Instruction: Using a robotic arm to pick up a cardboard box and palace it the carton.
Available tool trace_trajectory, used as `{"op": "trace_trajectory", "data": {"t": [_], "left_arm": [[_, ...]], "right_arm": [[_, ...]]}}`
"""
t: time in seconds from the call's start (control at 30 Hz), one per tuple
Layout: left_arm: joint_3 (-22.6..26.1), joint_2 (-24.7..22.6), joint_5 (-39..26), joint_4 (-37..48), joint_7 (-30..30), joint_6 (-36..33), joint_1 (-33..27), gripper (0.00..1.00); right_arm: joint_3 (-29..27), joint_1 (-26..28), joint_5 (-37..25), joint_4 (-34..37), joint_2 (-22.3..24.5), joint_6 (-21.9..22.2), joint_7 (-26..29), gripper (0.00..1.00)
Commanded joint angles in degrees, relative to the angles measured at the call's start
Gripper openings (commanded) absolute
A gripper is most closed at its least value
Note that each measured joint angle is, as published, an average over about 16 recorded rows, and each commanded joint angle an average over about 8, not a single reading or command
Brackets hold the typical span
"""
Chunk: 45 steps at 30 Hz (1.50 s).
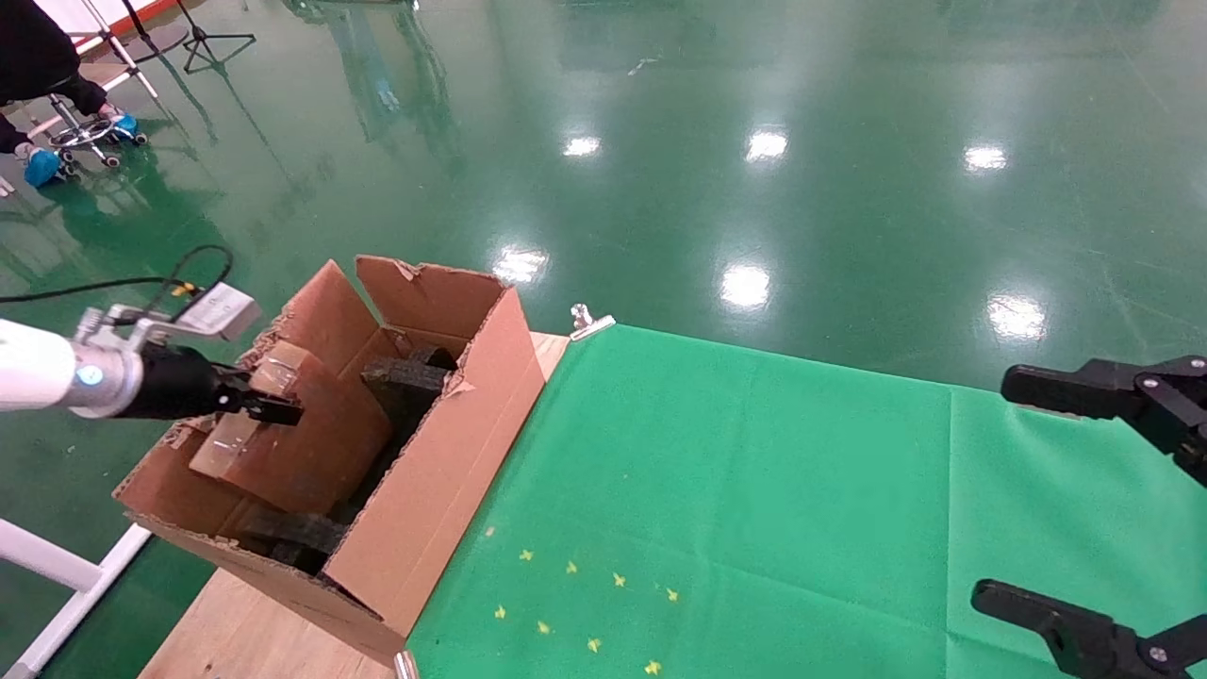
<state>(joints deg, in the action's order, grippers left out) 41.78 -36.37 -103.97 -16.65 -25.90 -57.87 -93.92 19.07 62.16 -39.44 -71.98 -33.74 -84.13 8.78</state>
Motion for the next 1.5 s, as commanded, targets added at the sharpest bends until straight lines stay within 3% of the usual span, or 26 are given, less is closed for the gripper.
{"op": "trace_trajectory", "data": {"t": [0.03, 0.1, 0.3, 0.37, 1.2, 1.5], "left_arm": [[0.1, -1.3, -0.1, 2.1, 0.4, 0.7, 0.2, 0.02], [0.2, -1.9, -0.2, 3.4, 1.1, 0.6, 0.0, 0.19], [0.0, -2.7, 0.2, 5.5, 3.0, 0.7, -0.5, 0.92], [0.0, -2.8, 0.2, 5.8, 3.2, 0.8, -0.5, 1.00], [0.0, -2.4, 0.2, 4.9, 2.7, -0.3, -0.6, 1.00], [0.3, -1.5, 0.2, -0.4, 2.4, -8.1, -4.3, 1.00]], "right_arm": [[0.0, 0.0, 0.0, 0.0, 0.0, 0.0, 0.0, 1.00], [0.0, 0.0, 0.0, 0.0, 0.0, 0.0, 0.0, 1.00], [0.0, 0.0, 0.0, 0.0, 0.0, 0.0, 0.0, 1.00], [0.0, 0.0, 0.0, 0.0, 0.0, 0.0, 0.0, 1.00], [0.0, 0.0, 0.0, 0.0, 0.0, 0.0, 0.0, 1.00], [0.0, 0.0, 0.0, 0.0, 0.0, 0.0, 0.0, 1.00]]}}
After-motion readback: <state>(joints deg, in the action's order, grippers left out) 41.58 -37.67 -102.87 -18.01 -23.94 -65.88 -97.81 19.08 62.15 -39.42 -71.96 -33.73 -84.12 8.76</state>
